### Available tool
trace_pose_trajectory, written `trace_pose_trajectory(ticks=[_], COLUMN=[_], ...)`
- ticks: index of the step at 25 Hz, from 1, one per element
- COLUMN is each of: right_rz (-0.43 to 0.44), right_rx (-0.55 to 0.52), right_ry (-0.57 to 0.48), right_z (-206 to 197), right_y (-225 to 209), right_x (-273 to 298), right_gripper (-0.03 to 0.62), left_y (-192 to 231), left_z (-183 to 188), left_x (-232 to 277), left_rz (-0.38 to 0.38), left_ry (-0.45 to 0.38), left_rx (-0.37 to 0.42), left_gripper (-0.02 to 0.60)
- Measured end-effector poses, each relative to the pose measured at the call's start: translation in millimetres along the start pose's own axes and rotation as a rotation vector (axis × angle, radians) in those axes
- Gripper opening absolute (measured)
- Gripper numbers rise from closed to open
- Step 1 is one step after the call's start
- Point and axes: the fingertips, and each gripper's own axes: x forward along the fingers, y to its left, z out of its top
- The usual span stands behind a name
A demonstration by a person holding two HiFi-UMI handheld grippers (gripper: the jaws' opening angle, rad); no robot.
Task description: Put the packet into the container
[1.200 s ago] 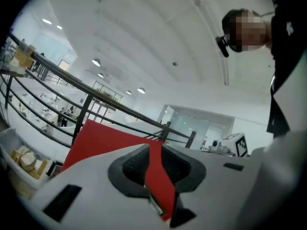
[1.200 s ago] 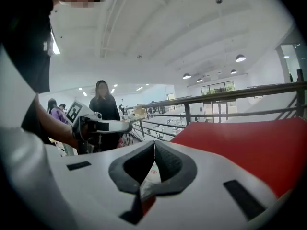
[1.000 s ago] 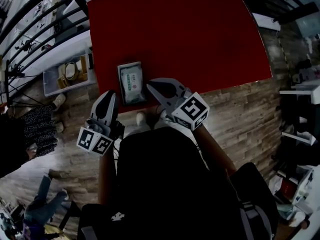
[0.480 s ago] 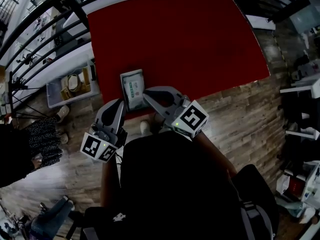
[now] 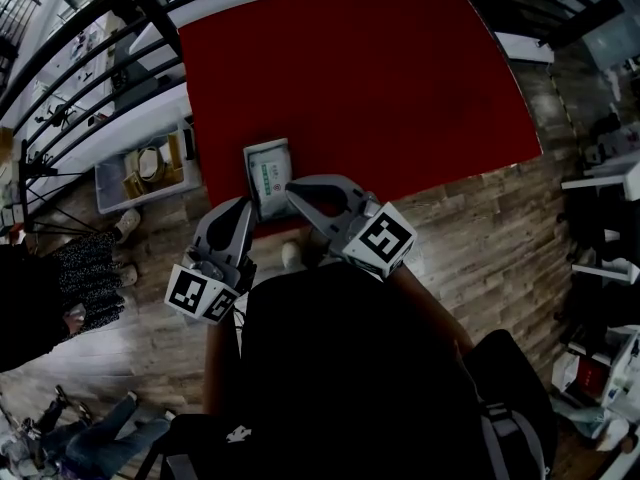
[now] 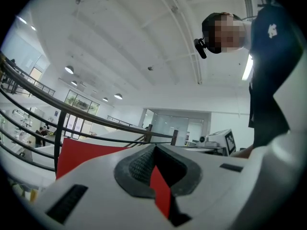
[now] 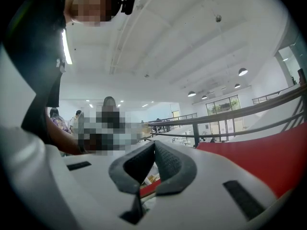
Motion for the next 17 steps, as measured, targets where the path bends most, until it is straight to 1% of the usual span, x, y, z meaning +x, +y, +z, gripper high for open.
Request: trace_pose_trajectory(ticks=[2, 6, 10, 14, 17], right_rz=[-0.002, -0.010, -0.015, -0.018, -0.018], right_rx=[0.002, 0.012, 0.008, 0.007, 0.011], right_ry=[0.000, -0.006, -0.007, -0.009, -0.011], right_z=[0, 3, 3, 4, 4], right_y=[0, -2, -3, -1, -1], right_x=[0, -2, -1, 0, 1], right_gripper=[0.021, 0.021, 0.021, 0.021, 0.021], left_y=[1, 2, -1, -2, -1], left_z=[-2, -10, 6, 6, 5], left_x=[-2, -5, 0, 0, -2], left_rz=[0.004, -0.001, 0.001, -0.008, -0.006], left_ry=[-0.003, 0.035, -0.018, -0.012, -0.015], left_rx=[-0.008, 0.011, 0.004, 0.012, -0.004], left_gripper=[0.009, 0.009, 0.009, 0.009, 0.009])
